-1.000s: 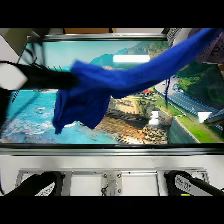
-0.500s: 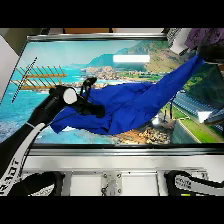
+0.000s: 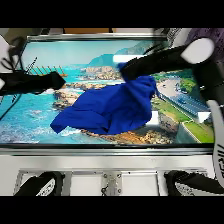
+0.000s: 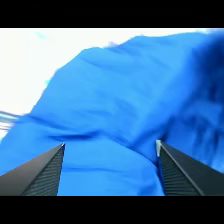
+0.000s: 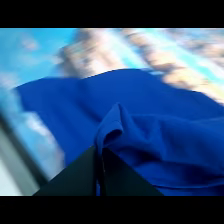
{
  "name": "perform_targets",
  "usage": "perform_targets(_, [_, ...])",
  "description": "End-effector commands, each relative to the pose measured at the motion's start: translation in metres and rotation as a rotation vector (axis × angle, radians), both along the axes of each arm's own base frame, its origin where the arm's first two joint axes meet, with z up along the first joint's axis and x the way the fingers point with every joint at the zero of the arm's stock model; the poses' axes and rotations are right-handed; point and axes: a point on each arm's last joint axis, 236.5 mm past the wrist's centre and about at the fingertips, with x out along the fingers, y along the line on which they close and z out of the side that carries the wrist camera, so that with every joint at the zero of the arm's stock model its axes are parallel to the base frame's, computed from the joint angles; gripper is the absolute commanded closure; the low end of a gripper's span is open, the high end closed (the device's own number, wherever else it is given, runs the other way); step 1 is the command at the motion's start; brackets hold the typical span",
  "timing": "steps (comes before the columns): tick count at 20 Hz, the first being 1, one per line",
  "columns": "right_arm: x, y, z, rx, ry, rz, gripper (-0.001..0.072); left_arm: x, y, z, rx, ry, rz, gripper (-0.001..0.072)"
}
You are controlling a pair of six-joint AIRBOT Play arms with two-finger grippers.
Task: Fold the clothes and pants, and hang the long-sleeved shirts on hangers.
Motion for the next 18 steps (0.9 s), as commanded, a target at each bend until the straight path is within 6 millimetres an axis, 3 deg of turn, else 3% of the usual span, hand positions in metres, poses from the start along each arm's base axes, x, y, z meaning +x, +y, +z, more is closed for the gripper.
perform_targets(1, [-0.099,0.097,-0.035,-0.028,0.084,0.301,0.0702,-0.019,0.059,0.023,0.008,-0.032,0.152,0.0085])
perform_targets(2, [-0.117,0.112,-0.045,-0.042,0.100,0.349,0.0692,-0.025,0.068,0.024,0.010,-0.024,0.176,0.0084])
perform_targets(3, [-0.132,0.123,-0.052,-0.055,0.101,0.397,0.0594,-0.030,0.073,0.024,0.013,-0.011,0.189,0.0084])
perform_targets(4, [-0.141,0.128,-0.057,-0.071,0.092,0.434,0.0317,-0.035,0.075,0.022,0.025,0.002,0.179,0.0084])
perform_targets(5, [-0.143,0.126,-0.060,-0.092,0.083,0.443,0.0167,-0.038,0.073,0.019,0.035,0.018,0.159,0.0084])
perform_targets(7, [-0.135,0.105,-0.060,-0.162,0.055,0.416,0.0318,-0.040,0.062,0.010,0.044,0.050,0.109,0.0084])
perform_targets(9, [-0.115,0.068,-0.055,-0.247,0.034,0.313,0.0324,-0.034,0.041,-0.002,0.042,0.085,0.043,0.0084])
perform_targets(11, [-0.093,0.023,-0.043,-0.302,0.010,0.170,0.0324,-0.022,0.013,-0.027,0.055,0.142,-0.060,0.0084])
perform_targets(14, [-0.086,-0.032,-0.037,-0.298,0.044,0.010,0.0324,0.007,-0.040,-0.078,0.109,0.185,-0.266,0.0085])
perform_targets(18, [-0.098,-0.086,-0.068,-0.293,0.185,-0.170,0.0325,0.039,-0.108,-0.169,0.215,0.230,-0.556,0.0085])
